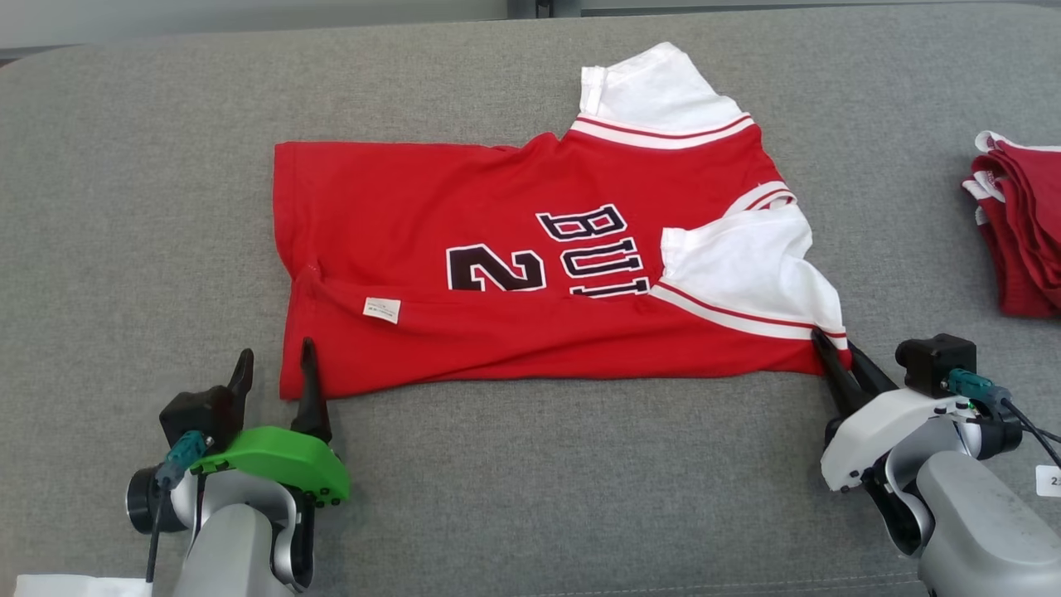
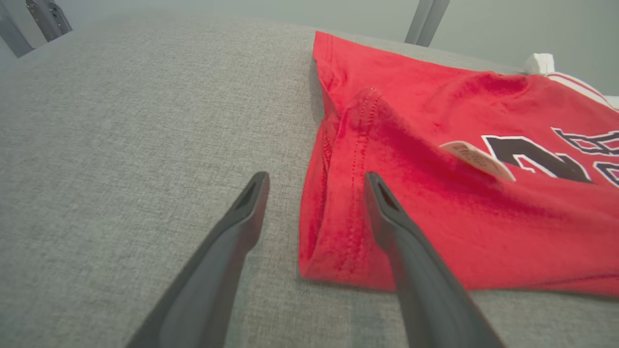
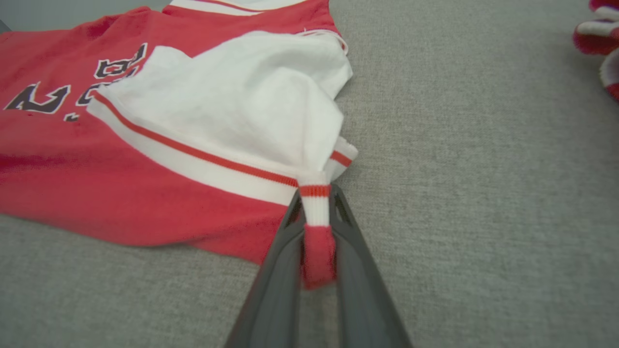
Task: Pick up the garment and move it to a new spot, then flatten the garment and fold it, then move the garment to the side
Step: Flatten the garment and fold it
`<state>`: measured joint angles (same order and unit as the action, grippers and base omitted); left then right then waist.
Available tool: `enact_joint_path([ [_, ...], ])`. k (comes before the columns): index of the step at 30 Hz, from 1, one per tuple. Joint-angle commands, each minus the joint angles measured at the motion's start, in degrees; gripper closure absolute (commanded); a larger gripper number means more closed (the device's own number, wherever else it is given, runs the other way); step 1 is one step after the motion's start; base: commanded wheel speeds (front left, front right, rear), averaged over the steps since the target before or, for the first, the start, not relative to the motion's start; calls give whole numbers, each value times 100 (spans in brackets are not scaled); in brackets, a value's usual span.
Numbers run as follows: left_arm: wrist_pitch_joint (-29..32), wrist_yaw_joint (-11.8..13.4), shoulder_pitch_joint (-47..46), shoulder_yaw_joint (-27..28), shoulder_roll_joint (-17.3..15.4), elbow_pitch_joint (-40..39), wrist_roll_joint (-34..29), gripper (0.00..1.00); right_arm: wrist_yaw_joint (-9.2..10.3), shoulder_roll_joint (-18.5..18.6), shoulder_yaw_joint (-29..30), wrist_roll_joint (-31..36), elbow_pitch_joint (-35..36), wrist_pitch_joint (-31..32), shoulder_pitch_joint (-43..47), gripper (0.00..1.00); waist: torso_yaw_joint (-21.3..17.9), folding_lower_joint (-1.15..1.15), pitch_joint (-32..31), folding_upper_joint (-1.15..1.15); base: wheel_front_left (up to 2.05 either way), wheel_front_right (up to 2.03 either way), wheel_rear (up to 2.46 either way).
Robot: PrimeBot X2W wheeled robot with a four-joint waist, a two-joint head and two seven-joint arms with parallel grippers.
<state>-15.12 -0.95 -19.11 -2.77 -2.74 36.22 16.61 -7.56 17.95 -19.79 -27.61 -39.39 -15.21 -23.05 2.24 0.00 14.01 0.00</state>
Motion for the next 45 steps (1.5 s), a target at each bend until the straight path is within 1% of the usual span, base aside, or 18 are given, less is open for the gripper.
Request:
enact_joint_path([
  [1,1,-28,-74,-15,-33,19,51,0,17,51,-3,-5,10,15,-53,100,-28,0,24,0,0,0,0],
  [5,1,-129,-148,-136,-35,145,179,0,16,-6,-69,-21,56,15,-87,100,-62,0,71,0,0,0,0],
  [8,1,-117,-165,-227,-33,302,267,0,15,-34,-109,-35,66,15,-106,100,-68,0,88,0,0,0,0],
  [9,2,-103,-169,-245,-34,376,311,14,15,-39,-120,-39,70,15,-116,100,-67,0,92,0,0,0,0],
  [10,2,-105,-189,-270,-35,440,339,52,15,-41,-128,-46,77,15,-128,100,-69,0,96,0,0,0,0],
  [11,1,-99,-210,-298,-34,497,339,85,15,-40,-133,-48,83,15,-135,100,-70,0,99,0,0,0,0],
  [12,3,-80,-222,-301,-34,578,362,100,15,-38,-130,-63,99,15,-134,100,-67,0,98,0,0,0,0],
  [14,7,-74,-237,-317,-31,711,393,100,15,-25,-128,-85,115,15,-109,100,-62,0,84,0,0,0,0],
  [19,3,-108,-144,-143,-41,707,409,100,15,-49,-80,-118,128,14,52,100,-54,0,-92,0,0,0,0],
  [27,2,-148,347,151,-45,819,243,100,16,-99,-16,-203,121,14,462,100,-86,0,-762,0,0,0,0],
  [31,2,-182,650,308,-50,900,111,100,16,-141,-72,-283,124,9,755,100,-111,0,-1128,0,0,0,0],
  [39,2,-239,1119,588,-69,1070,-166,100,17,-166,-282,-556,174,8,1291,100,-145,0,-1587,0,0,0,0],
  [45,2,-250,1325,766,-81,1225,-302,100,17,-98,-478,-745,284,8,1633,100,-171,0,-1701,0,0,0,0],
])
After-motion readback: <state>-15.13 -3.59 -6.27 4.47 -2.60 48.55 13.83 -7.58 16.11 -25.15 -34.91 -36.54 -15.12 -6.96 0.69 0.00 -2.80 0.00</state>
